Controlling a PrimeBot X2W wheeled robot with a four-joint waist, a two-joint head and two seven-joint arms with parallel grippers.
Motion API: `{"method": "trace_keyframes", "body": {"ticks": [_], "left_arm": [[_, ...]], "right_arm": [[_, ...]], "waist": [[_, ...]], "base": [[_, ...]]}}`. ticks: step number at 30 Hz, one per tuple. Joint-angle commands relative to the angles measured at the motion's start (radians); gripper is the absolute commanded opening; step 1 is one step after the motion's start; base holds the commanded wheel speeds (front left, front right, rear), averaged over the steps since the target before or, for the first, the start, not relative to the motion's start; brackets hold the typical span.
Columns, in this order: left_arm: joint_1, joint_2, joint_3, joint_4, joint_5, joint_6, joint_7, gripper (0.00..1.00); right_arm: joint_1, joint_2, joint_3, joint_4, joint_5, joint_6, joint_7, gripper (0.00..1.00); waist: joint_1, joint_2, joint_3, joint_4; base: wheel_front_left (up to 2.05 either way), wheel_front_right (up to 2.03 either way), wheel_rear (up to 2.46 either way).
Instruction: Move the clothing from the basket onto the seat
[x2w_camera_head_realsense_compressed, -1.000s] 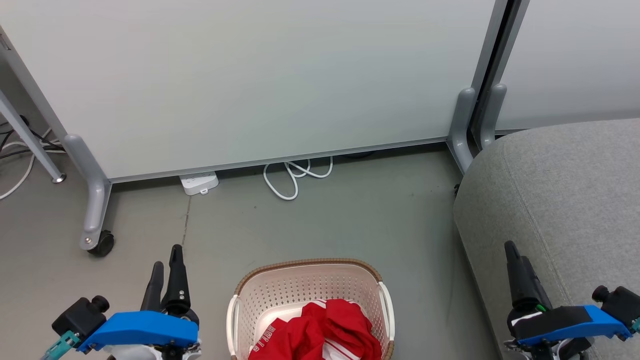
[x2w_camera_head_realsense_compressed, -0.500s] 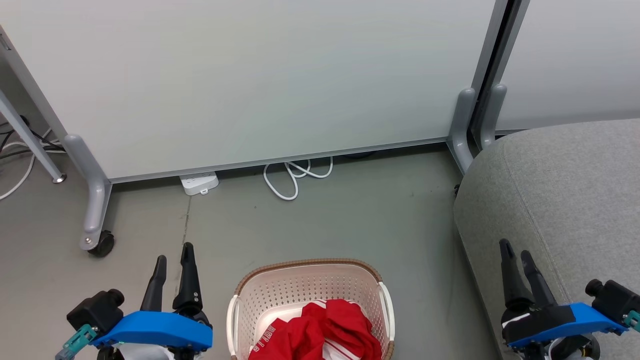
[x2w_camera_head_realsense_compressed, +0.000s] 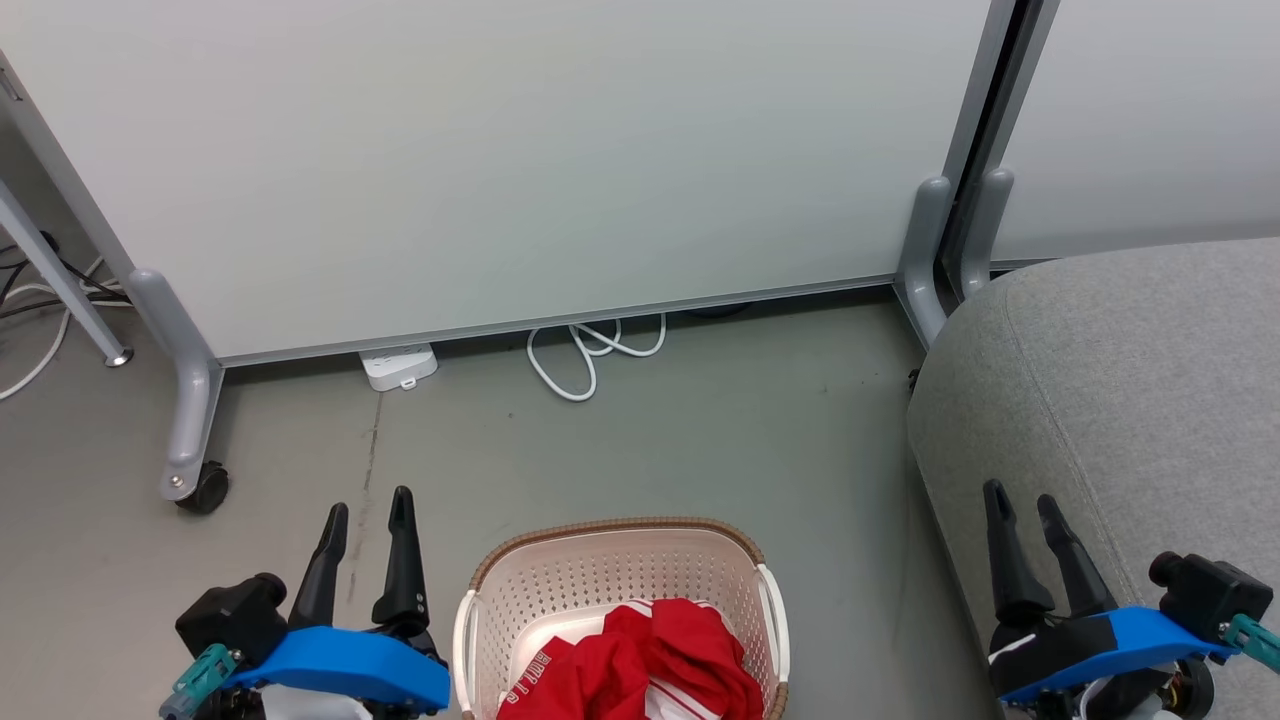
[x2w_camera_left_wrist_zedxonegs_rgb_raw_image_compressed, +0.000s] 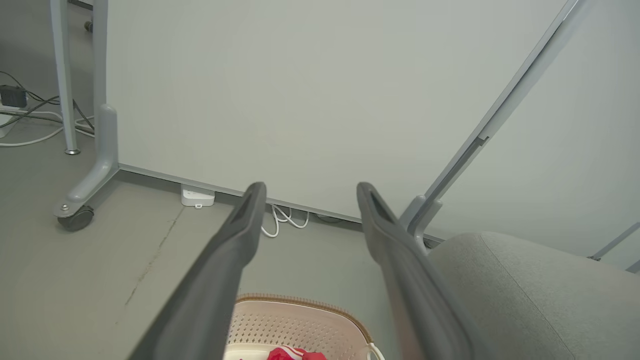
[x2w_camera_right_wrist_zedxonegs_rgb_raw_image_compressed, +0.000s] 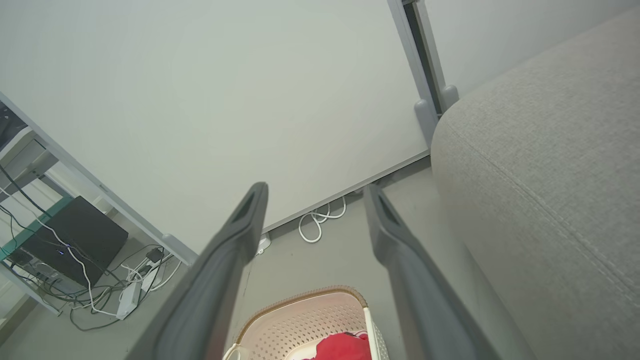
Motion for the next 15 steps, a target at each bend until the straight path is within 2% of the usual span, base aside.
{"method": "trace_keyframes", "body": {"ticks": [1,15], "left_arm": [[-0.017,0.007,-0.004,-0.006,0.025,-0.005,-0.009,1.0],[-0.022,0.007,-0.02,0.01,0.158,-0.008,-0.043,1.0]], "right_arm": [[-0.016,-0.008,0.003,-0.009,-0.022,0.002,-0.009,1.0],[-0.02,-0.009,0.007,0.002,-0.157,0.002,-0.035,1.0]], "waist": [[0.0,-0.0001,0.0,0.0],[0.0,-0.0001,-0.001,-0.002]], "base": [[0.0,0.0,0.0],[0.0,0.0,0.0]]}}
